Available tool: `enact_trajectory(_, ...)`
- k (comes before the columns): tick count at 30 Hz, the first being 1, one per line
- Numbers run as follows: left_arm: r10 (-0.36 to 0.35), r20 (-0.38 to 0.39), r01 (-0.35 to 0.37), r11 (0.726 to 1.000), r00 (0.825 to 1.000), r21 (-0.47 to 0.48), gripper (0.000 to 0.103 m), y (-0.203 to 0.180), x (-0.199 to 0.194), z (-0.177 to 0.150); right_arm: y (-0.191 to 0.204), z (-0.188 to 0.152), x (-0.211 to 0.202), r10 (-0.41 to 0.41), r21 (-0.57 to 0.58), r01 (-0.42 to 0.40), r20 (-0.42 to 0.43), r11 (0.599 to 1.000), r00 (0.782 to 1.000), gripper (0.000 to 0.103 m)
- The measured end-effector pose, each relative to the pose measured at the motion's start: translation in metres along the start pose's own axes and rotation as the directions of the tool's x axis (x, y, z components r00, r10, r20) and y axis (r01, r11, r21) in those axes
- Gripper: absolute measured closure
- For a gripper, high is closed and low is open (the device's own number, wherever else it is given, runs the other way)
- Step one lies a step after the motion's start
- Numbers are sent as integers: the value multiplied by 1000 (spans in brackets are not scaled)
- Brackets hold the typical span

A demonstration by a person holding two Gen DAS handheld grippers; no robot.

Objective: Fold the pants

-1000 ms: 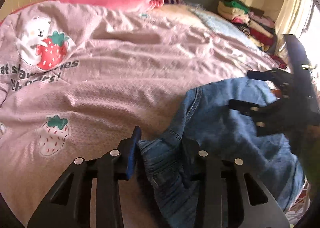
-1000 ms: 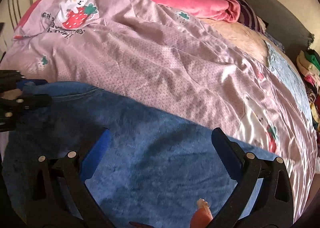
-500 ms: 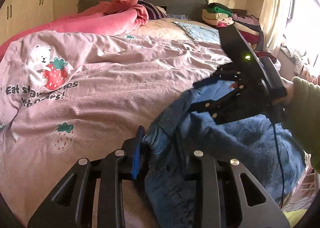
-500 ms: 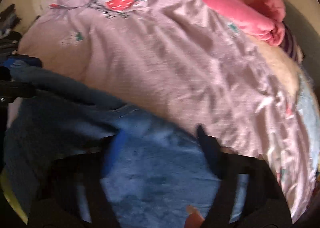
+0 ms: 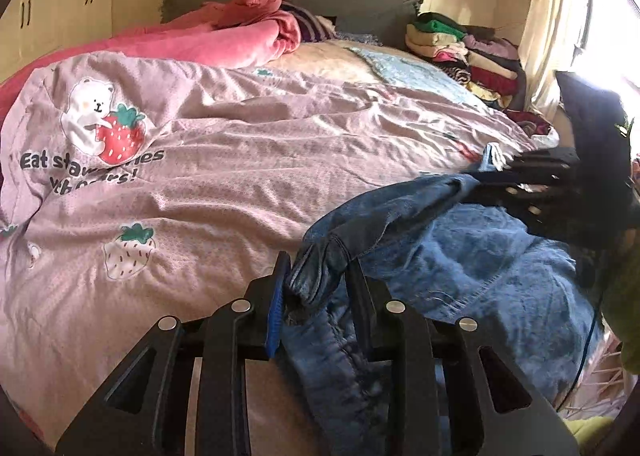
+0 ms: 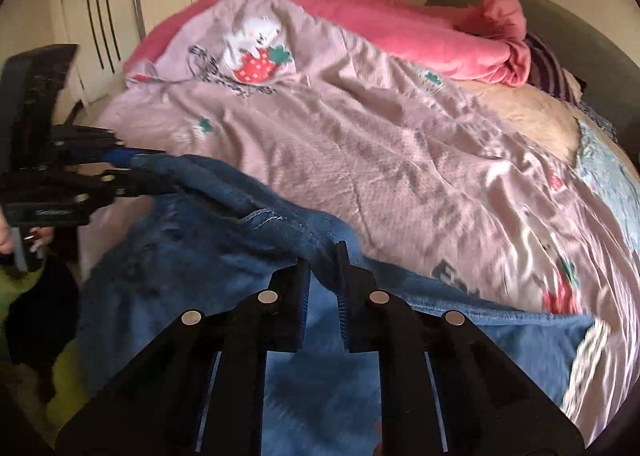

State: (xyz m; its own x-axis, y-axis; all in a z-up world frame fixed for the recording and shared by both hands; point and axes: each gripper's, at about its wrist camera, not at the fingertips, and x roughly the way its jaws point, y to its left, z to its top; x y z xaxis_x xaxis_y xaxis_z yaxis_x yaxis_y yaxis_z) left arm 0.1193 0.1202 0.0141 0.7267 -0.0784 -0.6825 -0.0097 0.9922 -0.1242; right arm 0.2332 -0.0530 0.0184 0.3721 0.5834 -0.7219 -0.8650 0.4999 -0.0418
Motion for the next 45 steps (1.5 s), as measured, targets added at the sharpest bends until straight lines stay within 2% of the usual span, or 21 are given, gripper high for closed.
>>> enact_trajectory(7, -42, 42, 40, 999, 998, 36, 76, -21, -33, -20, 32, -37, -52, 6, 49, -8, 47, 999, 999, 97)
enact_trajectory(15, -72, 41, 70, 996, 997, 49, 76, -36, -64, -58, 79, -81, -81, 34, 60, -34, 13, 998, 999, 97)
enact_trajectory(19, -76, 13, 75, 996, 997, 56, 76, -38, -71, -80, 94, -99, -82, 58, 86, -56, -18, 995, 998, 97)
enact_trajectory(24, -77, -30, 78, 996, 997, 53, 75, -36, -72, -101, 115, -115, -78, 59, 55, -56, -60, 997, 996, 97)
enact_trajectory(29, -61, -74, 67, 995, 995, 71, 73, -39, -65, -115, 132, -131, -68, 24, -3, -24, -117, 1000, 993, 97)
enact_trajectory(32, -54, -96, 61, 996, 994, 66, 71, -39, -60, -119, 133, -137, -63, 40, 14, -38, -135, 999, 990, 97)
enact_trajectory(35, -25, -112, 32, 998, 993, 60, 69, -36, -58, -122, 136, -140, -58, 46, 11, -45, -152, 999, 987, 97)
enact_trajectory(37, 19, -128, -14, 999, 992, 41, 69, -28, -58, -126, 137, -140, -57, 52, 14, -50, -151, 999, 987, 97)
enact_trajectory(42, 15, -113, -20, 999, 994, -49, 69, -5, -78, -131, 137, -141, -53, 70, 22, -68, -157, 997, 985, 97)
enact_trajectory(45, 3, -69, -9, 995, 998, -98, 71, 1, -96, -126, 138, -142, -52, 81, 24, -78, -161, 997, 984, 96)
